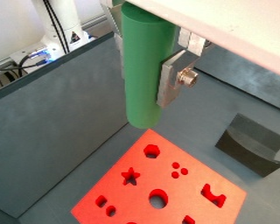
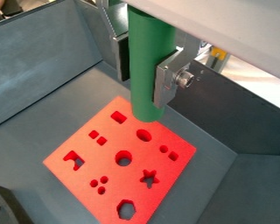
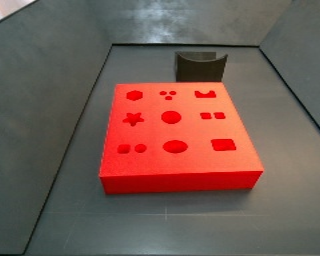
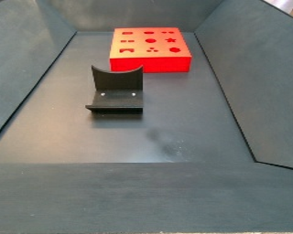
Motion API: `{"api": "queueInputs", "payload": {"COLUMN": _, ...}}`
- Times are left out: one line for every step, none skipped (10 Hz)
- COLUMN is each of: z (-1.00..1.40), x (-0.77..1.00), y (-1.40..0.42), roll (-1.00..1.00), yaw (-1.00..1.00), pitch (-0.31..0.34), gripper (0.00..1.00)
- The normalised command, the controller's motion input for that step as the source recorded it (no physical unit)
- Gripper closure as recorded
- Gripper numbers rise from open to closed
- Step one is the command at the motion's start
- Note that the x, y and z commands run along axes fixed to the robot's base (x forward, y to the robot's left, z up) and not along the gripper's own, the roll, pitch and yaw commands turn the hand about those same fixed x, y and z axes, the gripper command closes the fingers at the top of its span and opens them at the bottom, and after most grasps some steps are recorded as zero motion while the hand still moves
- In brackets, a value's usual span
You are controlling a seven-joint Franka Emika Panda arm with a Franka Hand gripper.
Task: Pick up the round object. Move up. Move to above the board. Insert the round object.
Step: Insert the round object.
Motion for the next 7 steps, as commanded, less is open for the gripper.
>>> {"api": "queueInputs", "payload": {"z": -0.27, "x": 0.12, "y": 0.06, "roll": 0.00, "yaw": 0.08, "pitch": 0.000, "gripper": 1.00}}
{"api": "queueInputs", "payload": {"z": -0.31, "x": 0.00, "y": 0.04, "roll": 0.00, "yaw": 0.04, "pitch": -0.024, "gripper": 1.00}}
{"api": "queueInputs", "payload": {"z": -0.34, "x": 0.00, "y": 0.04, "roll": 0.00, "yaw": 0.04, "pitch": -0.034, "gripper": 1.00}}
{"api": "queueInputs", "payload": {"z": -0.33, "x": 0.00, "y": 0.02, "roll": 0.00, "yaw": 0.04, "pitch": -0.034, "gripper": 1.00}}
{"api": "queueInputs", "payload": {"z": -0.22, "x": 0.03, "y": 0.05, "roll": 0.00, "yaw": 0.04, "pitch": 0.000, "gripper": 1.00}}
{"api": "queueInputs", "payload": {"z": -0.06, "x": 0.09, "y": 0.01, "roll": 0.00, "yaw": 0.10, "pitch": 0.000, "gripper": 1.00}}
{"api": "queueInputs", "payload": {"z": 0.00, "x": 0.02, "y": 0.00, "roll": 0.00, "yaw": 0.01, "pitch": 0.000, "gripper": 1.00}}
